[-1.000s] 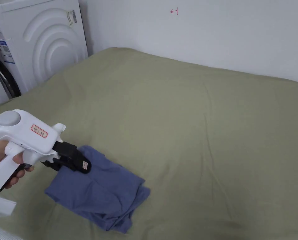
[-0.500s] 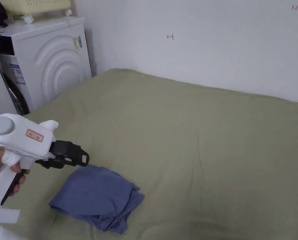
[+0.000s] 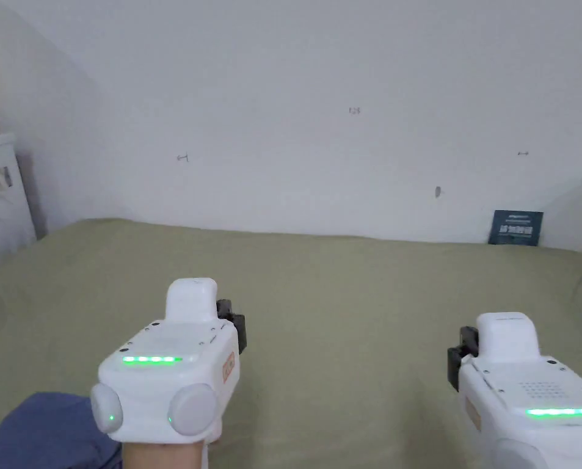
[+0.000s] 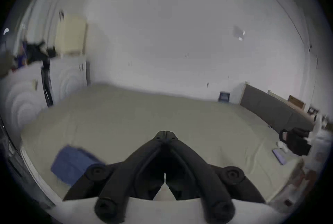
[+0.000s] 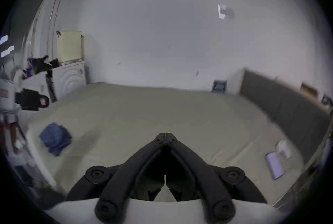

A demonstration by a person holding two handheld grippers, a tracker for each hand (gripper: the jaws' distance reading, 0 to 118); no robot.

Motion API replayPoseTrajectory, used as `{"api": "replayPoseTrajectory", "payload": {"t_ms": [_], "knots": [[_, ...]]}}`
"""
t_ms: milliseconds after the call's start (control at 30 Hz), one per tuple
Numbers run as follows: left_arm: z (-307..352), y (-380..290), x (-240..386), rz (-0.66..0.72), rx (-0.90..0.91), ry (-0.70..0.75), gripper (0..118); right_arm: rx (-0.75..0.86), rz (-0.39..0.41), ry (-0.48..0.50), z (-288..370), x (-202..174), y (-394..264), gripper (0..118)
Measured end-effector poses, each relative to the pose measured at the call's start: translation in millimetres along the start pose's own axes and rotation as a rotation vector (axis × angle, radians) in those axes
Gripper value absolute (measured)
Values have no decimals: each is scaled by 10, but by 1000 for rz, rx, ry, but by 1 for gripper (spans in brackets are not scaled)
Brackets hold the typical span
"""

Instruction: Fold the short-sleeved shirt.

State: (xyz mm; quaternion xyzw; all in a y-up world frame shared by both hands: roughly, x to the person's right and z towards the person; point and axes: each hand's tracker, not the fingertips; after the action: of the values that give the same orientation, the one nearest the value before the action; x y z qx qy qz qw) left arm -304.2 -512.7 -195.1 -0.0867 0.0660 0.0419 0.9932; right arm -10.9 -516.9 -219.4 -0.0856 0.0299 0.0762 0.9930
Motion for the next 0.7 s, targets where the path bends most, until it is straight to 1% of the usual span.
{"api": "replayPoseTrajectory", "payload": {"t_ms": [33,67,100,133,233,400,467,633,667,700], "knots": [[40,-19,119,-84,30,60,0,17,-11,-8,32,10,20,0],[78,13,240,-98,15,98,0,17,-43,7,62,39,44,0],[90,18,243,-68,-16,6,0,16,-67,28,84,40,44,0],[91,29,236,-42,-44,-46,0,15,-75,33,104,60,51,0],[146,82,265,-56,-39,-20,0,26,-57,22,180,65,63,0],[197,150,255,-84,-49,-45,0,35,-54,21,258,105,113,0],[204,167,285,-113,-37,-29,0,43,-59,25,264,120,127,0],[209,219,322,-95,-37,-51,2,47,-68,12,255,127,177,0],[204,220,352,-106,-30,-49,2,48,-69,11,247,133,183,4],[194,219,370,-117,-27,-49,8,51,-70,9,239,137,187,29]]}}
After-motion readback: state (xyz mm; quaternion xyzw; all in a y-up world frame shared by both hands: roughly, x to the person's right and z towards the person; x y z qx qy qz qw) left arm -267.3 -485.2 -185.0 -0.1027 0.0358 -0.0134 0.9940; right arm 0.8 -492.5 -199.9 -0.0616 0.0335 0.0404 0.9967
